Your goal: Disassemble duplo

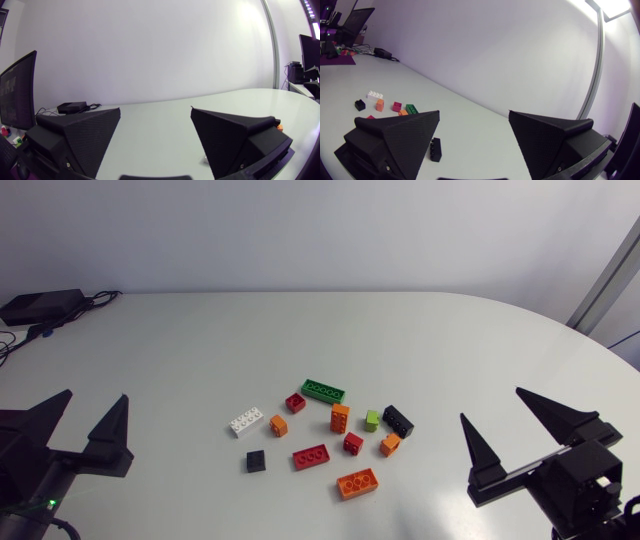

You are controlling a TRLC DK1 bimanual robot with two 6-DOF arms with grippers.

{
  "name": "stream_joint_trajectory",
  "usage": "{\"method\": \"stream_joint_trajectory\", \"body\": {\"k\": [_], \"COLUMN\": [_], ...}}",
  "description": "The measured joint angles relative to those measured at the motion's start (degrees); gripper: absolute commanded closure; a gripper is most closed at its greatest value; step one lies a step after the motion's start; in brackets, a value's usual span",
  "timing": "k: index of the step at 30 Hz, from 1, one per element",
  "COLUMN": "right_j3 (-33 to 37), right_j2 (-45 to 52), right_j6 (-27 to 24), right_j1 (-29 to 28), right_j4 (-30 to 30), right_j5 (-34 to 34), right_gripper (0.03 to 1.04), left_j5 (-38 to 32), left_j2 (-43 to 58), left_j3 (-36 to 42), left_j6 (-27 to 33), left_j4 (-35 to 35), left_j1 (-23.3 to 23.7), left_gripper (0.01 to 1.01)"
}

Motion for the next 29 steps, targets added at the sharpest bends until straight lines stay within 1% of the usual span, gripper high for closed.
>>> {"method": "stream_joint_trajectory", "body": {"k": [3, 5, 7, 9, 10, 12, 14, 17, 21, 29], "right_j3": [0.00, 0.00, 0.00, 0.00, 0.00, 0.00, 0.00, 0.00, 0.00, 0.00], "right_j2": [-0.09, -0.11, -0.11, -0.13, -0.13, -0.13, -0.13, -0.13, -0.13, -0.13], "right_j6": [2.86, 3.48, 4.00, 4.66, 4.79, 5.18, 6.49, 8.96, 10.38, 10.75], "right_j1": [-1.11, -1.95, -7.06, -13.88, -16.41, -20.50, -22.84, -24.26, -24.26, -23.61], "right_j4": [-0.11, -0.13, -0.76, -0.79, -0.79, -0.83, -0.87, -0.94, -0.96, -0.96], "right_j5": [-0.22, -0.52, -3.45, -3.65, -3.74, -4.13, -4.35, -4.52, -4.68, -4.70], "right_gripper": [0.07, 0.07, 0.07, 0.07, 0.07, 0.07, 0.07, 0.07, 0.07, 0.07], "left_j5": [0.00, 0.02, 0.00, 0.00, 0.02, 0.00, 0.02, 0.02, 0.02, 0.02], "left_j2": [0.00, 0.00, 0.00, 0.00, 0.00, 0.00, 0.00, 0.00, 0.24, 0.11], "left_j3": [0.00, 0.00, 0.00, 0.00, 0.00, 0.00, 0.00, 0.00, 0.00, 0.00], "left_j6": [0.00, 0.00, 0.00, 0.00, 0.00, 0.00, 0.00, 0.00, -0.63, -0.37], "left_j4": [0.00, 0.00, 0.00, 0.02, 0.02, 0.00, 0.02, 0.02, -0.07, -2.36], "left_j1": [0.04, 0.07, 0.09, 0.09, 0.09, 0.09, 0.22, 0.31, 0.35, 0.37], "left_gripper": [0.051, 0.051, 0.051, 0.051, 0.051, 0.051, 0.051, 0.051, 0.051, 0.051]}}
